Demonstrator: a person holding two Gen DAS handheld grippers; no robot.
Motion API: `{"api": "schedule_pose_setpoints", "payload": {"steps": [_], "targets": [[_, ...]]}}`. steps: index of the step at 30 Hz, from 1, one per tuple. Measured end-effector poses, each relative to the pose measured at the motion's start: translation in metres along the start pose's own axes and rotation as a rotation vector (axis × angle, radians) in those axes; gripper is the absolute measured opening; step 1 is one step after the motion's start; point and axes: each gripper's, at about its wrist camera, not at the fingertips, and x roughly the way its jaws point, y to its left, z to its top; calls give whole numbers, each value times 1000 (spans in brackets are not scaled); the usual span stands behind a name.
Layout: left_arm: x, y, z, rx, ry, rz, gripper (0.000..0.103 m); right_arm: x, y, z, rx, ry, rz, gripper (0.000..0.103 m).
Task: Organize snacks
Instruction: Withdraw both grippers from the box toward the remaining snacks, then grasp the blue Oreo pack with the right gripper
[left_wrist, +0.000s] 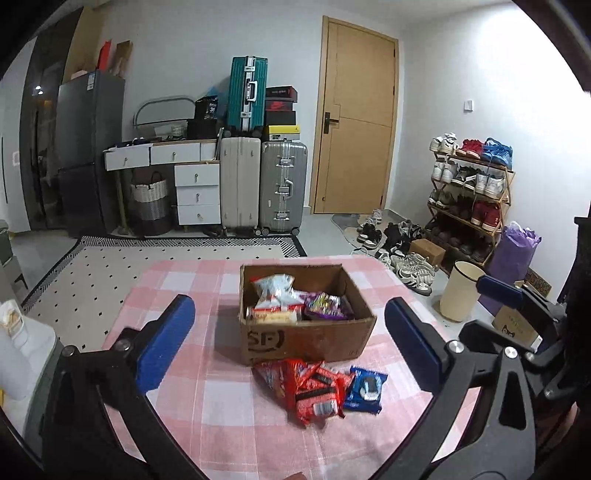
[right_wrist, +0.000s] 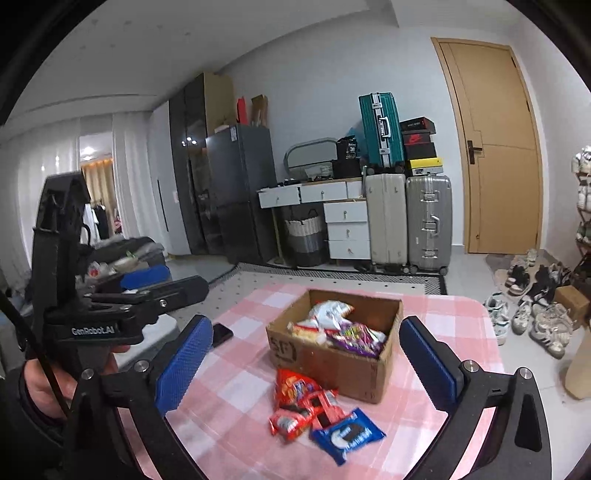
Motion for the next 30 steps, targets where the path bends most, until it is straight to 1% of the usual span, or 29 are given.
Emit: {"api": "schedule_pose_setpoints", "payload": {"steps": [2, 5, 8, 11, 14, 16, 20, 24, 30], "targets": [[2, 4, -16, -31, 22, -37, 103, 3, 1, -10, 9, 9, 12, 103], [5, 7, -38, -50, 19, -41, 103, 13, 0, -25, 21, 45, -13, 103], [9, 8, -61, -52, 25, -38, 103, 18, -9, -43, 78, 73, -15, 103], [23, 7, -82, -37, 83, -31, 103, 27, -22, -58, 127, 109, -27, 103], [39, 10, -100, -39, 131, -26, 103, 47, -37, -79, 179, 203, -53, 103], [48, 13, -112, -47, 158, -33, 103, 54, -45, -89, 204, 242, -38, 103], [64, 19, -130, -69, 203, -40, 103, 72, -54, -109, 211, 334, -50, 103], [75, 23, -145, -66, 232, -46, 103, 86, -62, -121, 253, 384, -38, 103], [88, 28, -157, -53, 261, -33, 103, 104, -71, -131, 286, 424, -38, 103]]}}
